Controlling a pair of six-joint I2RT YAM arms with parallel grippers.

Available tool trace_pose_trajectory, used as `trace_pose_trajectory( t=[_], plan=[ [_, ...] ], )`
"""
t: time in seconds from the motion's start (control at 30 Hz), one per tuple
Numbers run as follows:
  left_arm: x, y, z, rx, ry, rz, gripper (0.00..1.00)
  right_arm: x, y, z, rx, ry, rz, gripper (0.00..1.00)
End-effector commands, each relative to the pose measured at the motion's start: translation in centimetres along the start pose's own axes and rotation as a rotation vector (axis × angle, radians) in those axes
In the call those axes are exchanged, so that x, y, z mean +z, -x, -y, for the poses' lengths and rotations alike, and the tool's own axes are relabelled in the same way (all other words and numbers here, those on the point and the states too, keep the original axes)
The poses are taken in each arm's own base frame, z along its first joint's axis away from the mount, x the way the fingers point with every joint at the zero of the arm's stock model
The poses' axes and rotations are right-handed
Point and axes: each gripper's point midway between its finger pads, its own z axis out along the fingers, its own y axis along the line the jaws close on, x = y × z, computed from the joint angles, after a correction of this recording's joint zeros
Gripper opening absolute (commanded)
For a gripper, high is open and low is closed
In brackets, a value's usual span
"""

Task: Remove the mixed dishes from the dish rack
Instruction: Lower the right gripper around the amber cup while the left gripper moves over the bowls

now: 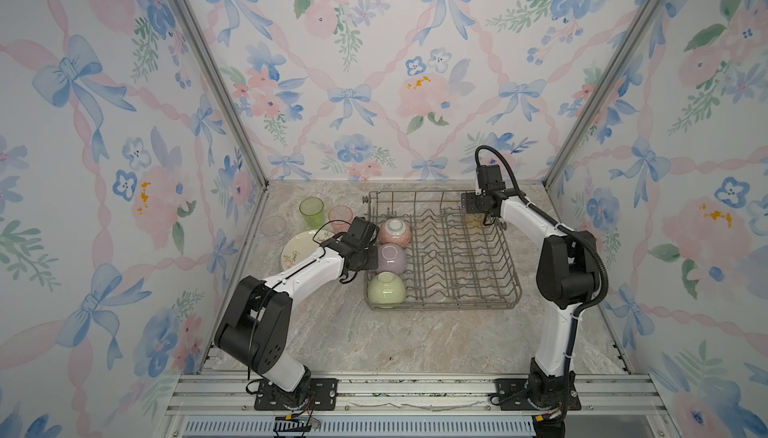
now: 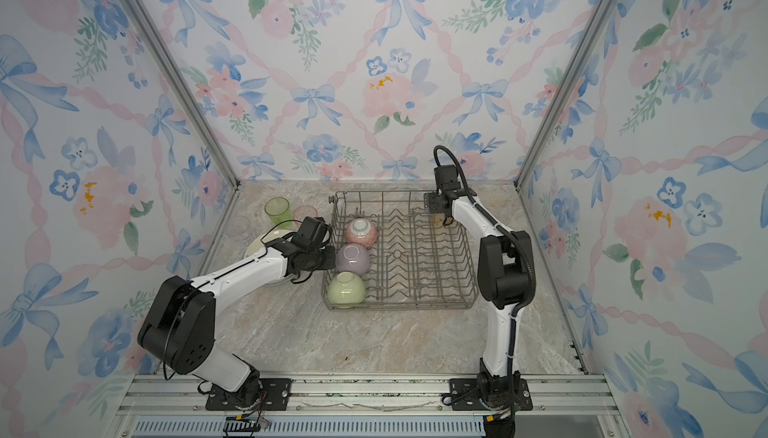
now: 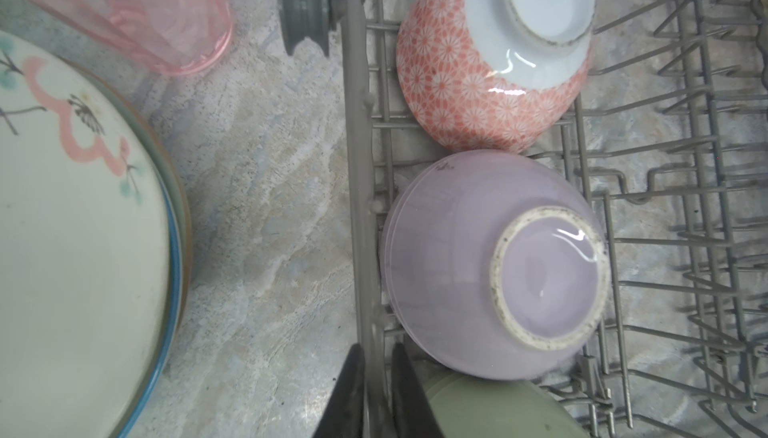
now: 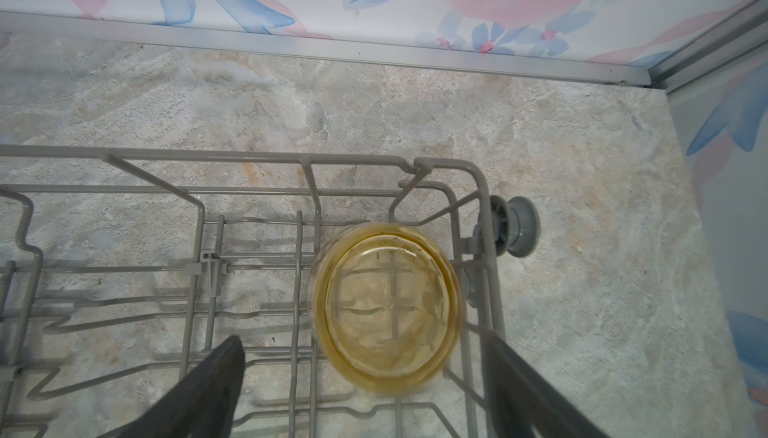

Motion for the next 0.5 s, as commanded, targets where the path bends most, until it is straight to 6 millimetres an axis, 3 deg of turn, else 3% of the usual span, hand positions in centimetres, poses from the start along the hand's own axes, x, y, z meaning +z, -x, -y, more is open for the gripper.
trace_pose_trajectory(
  t=[0.0, 0.47],
  plan=[
    [-0.5, -0.9, -0.4, 0.060, 0.024, -0.028, 0.25, 1.2, -1.1, -0.5, -0.040, -0.007, -0.045, 0.91],
    [-1.1, 0.2, -1.0, 0.055, 0.047, 0.008, 0.29, 3.6, -1.3, -1.6, -0.003, 0.027, -0.046, 0.87]
  ],
)
